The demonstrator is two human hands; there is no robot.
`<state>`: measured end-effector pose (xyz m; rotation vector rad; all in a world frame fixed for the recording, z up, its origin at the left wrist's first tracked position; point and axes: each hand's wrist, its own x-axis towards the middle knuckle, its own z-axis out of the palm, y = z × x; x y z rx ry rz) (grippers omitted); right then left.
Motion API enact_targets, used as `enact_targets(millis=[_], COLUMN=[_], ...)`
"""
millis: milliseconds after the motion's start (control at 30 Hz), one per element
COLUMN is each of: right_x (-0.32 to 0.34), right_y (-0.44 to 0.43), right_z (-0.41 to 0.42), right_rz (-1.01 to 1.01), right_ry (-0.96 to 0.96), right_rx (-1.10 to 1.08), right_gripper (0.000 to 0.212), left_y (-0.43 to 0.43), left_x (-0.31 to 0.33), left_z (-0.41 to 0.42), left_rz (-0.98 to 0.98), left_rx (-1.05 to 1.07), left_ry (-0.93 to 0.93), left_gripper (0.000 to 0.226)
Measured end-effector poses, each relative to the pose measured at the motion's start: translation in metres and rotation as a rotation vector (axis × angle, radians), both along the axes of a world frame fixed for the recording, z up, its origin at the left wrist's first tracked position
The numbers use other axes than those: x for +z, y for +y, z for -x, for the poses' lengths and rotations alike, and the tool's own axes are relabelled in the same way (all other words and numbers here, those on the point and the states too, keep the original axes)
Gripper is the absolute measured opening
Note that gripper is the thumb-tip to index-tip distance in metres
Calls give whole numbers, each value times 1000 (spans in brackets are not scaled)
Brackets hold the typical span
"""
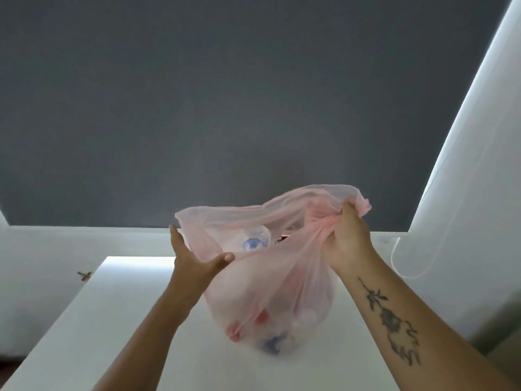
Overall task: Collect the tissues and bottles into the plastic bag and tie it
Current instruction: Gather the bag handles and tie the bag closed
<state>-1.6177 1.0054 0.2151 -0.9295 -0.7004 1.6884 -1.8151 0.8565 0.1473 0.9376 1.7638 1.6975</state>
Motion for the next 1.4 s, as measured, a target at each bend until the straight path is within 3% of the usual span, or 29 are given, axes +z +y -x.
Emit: enact_targets(millis=[67, 100, 200, 267, 333, 467, 600, 700, 767, 833, 900, 1067, 1300, 1400], right_x=[-4, -5, -13, -17, -19, -22, -22, -24, -28, -32, -34, -37, -32, -30], right_y=[2, 2, 8, 15, 22, 25, 21, 13, 9, 5, 1, -10, -7, -3], right_z=[3, 4, 3, -3, -9, -12, 0, 13, 20, 26, 33, 50, 47, 43], right_rz=[-30, -62, -226, -348, -433, -458, -469, -475, -391, -329, -272, -173, -28, 18], right_ry=[21, 18, -97, -231, -314, -317, -261, -250, -204, -244, -248, 27, 270, 261], right_rx=[58, 90, 76, 9, -42, -94, -96, 35, 108, 77, 0, -5, -52, -96], right_gripper=[35, 37, 37, 33, 32, 34, 22, 23, 27, 28, 39, 26, 36, 44], left_y=[-3, 2, 19, 19, 13, 10, 30, 40, 40, 42, 47, 67, 93, 92], left_x=[-16, -24, -26, -25, -18, 7, 22, 26, 23, 20, 13, 17, 25, 33], left_z=[-18, -23, -15, -3, 2, 8, 10, 12, 13, 17, 29, 36, 25, 9], left_rz=[56, 91, 144, 118, 51, -16, -139, -215, -189, -180, -198, -238, -202, -184], left_rx=[-7, 69, 379, 419, 387, 405, 226, -27, -223, -253, -272, -302, -243, -358], left_ry=[37, 64, 205, 239, 212, 299, -162, -479, -403, -165, -112, -535, -805, -803], left_gripper=[153, 139, 41, 18, 16, 42, 38, 50, 48, 31, 27, 42, 32, 42])
